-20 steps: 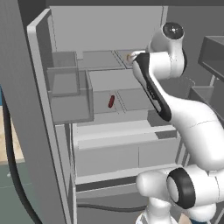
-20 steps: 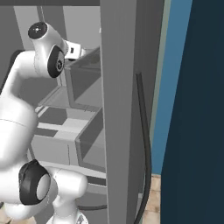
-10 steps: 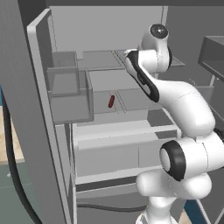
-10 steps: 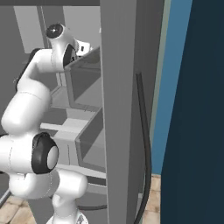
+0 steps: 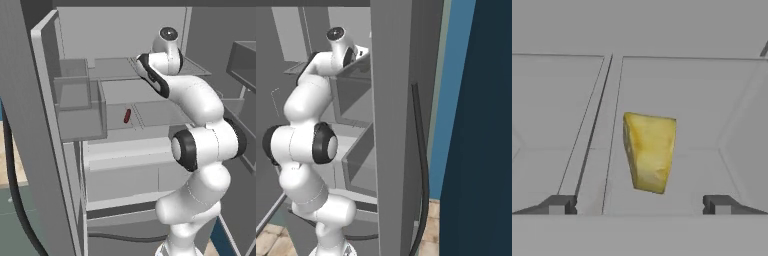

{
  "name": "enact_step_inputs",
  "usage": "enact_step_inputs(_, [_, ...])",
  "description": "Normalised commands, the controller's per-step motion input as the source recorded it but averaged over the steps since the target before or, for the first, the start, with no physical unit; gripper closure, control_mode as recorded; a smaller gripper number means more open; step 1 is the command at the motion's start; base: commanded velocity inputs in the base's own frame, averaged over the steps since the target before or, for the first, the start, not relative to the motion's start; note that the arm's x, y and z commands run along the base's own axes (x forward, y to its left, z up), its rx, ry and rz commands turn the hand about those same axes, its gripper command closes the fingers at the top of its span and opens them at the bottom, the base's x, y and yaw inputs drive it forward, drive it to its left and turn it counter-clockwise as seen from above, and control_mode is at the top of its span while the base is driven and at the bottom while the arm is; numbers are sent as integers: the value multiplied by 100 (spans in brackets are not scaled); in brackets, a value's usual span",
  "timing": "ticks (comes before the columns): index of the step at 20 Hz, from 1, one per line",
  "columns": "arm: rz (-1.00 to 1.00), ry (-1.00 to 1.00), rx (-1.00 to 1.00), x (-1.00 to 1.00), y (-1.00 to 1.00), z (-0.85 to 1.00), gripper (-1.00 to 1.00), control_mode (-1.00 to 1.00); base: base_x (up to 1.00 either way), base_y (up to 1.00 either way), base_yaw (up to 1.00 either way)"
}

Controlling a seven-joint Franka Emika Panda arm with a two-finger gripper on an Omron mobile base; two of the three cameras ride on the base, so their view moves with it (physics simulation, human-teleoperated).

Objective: Retrieve the sausage and cheese from the fridge and place them on the cutting board on the counter.

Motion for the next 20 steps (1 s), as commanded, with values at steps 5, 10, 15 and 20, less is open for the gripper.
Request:
enact_step_inputs(5, [0,12,0,96,-3,-11,-100,-100,0,0,0])
enact_step_inputs(10, [-2,10,0,46,-6,-42,100,-100,0,0,0])
enact_step_inputs(15, [-9,8,4,6,-30,-44,100,-100,0,0,0])
enact_step_inputs(20, [2,-13,0,-13,-51,-55,100,-100,0,0,0])
